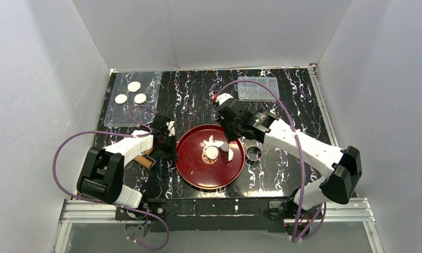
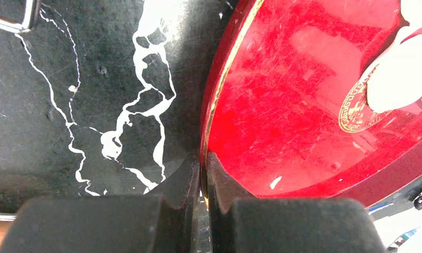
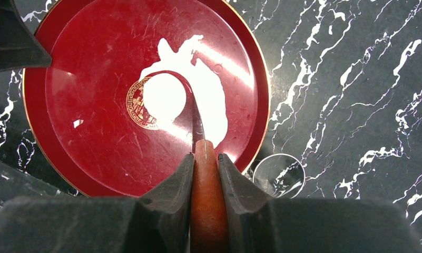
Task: Roll out the dumpling wrappers from the dough
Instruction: Remove the dumpling wrapper from the work surface.
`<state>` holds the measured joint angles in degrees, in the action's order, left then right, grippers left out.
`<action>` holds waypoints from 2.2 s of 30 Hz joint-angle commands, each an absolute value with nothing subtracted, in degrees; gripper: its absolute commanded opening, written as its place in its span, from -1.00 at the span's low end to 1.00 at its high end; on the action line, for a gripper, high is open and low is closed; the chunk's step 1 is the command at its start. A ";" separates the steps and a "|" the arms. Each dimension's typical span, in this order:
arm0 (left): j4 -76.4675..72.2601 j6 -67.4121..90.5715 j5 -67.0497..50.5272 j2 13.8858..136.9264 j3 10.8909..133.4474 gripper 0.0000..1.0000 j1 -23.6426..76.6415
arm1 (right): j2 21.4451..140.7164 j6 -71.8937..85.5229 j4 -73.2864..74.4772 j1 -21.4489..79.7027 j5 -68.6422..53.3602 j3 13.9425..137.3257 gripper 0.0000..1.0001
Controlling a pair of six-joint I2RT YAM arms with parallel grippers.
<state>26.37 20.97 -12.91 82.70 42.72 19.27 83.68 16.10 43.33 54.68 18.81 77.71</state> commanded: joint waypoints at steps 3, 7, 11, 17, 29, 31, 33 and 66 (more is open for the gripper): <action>31.07 17.58 -12.40 80.27 41.68 -1.00 19.34 | 84.72 6.79 46.93 50.37 33.13 75.80 -0.97; 30.95 17.58 -12.48 80.02 41.75 -1.00 19.27 | 84.79 6.15 47.23 50.27 32.98 75.65 -0.97; 30.94 17.58 -12.53 80.12 41.73 -1.00 19.29 | 84.79 5.27 47.89 50.23 35.01 75.65 -0.97; 30.85 17.49 -12.71 80.29 41.75 -1.00 19.29 | 84.64 4.64 48.15 49.92 35.58 75.75 -0.97; 31.13 14.13 -12.08 81.92 44.91 -1.00 19.27 | 78.58 3.37 45.68 51.93 18.15 77.49 -0.97; 32.01 12.15 -12.68 83.85 46.98 -1.00 19.27 | 75.15 3.18 42.26 51.99 12.53 76.02 -0.97; 33.06 10.62 -13.26 86.15 49.16 -1.00 19.31 | 73.25 3.81 42.17 51.95 10.08 76.30 -0.97; 37.40 0.29 -14.35 99.13 66.07 0.26 19.21 | 71.59 11.69 49.51 52.21 12.29 84.02 -0.97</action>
<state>34.81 -0.93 -16.62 100.44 63.64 19.40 72.01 10.76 51.00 52.47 11.46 82.17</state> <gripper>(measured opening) 0.611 0.251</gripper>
